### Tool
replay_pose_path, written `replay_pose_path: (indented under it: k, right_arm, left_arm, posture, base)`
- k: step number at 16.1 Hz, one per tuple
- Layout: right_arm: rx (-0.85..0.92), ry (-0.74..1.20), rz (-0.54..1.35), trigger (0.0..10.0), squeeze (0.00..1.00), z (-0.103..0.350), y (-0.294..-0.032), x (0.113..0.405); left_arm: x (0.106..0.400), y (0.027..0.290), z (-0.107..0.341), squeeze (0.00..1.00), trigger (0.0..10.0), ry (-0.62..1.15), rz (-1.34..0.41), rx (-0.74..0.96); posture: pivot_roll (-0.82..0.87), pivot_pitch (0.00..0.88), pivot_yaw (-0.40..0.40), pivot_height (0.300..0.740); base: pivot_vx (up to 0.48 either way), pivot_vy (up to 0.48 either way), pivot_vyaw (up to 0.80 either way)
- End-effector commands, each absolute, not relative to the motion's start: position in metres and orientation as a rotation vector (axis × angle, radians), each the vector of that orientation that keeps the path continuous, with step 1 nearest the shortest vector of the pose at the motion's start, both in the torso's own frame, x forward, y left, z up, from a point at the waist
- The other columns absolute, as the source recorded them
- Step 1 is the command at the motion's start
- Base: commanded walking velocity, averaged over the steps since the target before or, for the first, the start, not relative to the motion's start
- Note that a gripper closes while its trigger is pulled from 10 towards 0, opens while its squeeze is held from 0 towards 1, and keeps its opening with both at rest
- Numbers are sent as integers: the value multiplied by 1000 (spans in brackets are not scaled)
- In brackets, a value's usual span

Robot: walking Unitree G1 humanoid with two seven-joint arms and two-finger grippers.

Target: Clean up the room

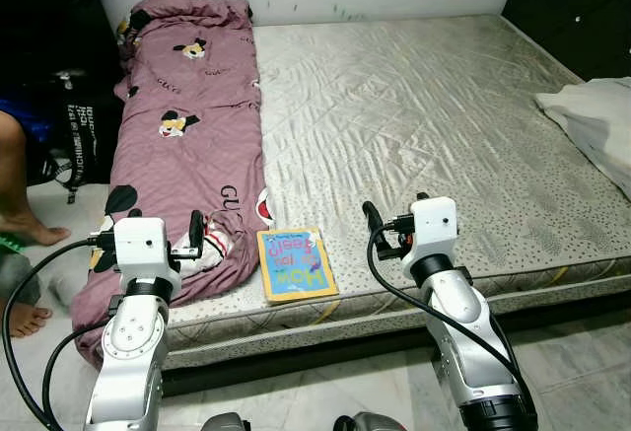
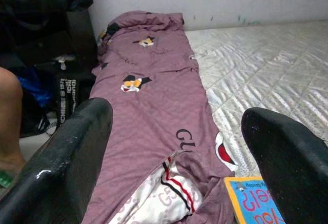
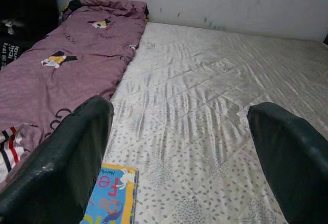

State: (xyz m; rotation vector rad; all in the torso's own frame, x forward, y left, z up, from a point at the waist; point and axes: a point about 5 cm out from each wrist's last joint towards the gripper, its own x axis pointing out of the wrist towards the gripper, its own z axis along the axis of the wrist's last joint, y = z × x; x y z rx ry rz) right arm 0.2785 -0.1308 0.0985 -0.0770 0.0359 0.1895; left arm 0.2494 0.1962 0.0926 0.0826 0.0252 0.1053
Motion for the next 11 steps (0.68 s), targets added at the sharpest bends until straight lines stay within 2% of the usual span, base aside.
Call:
replay_pose_path:
  k: [1,6,11]
  right_arm:
    - [-76,24,189,10000,0,103,-131,280]
    - [-76,33,194,10000,0,102,-131,280]
    - [-78,35,200,10000,0,102,-131,280]
  left_arm:
    - [251,197,96,0,10000,21,110,75]
    - [251,196,95,0,10000,28,105,72]
    - [250,196,94,0,10000,34,109,61]
  posture:
    - [48,34,-5,740]
    - [46,37,-6,740]
    - [48,39,-13,699]
  base:
    - [0,0,0]
    - [0,0,0]
    - [0,0,0]
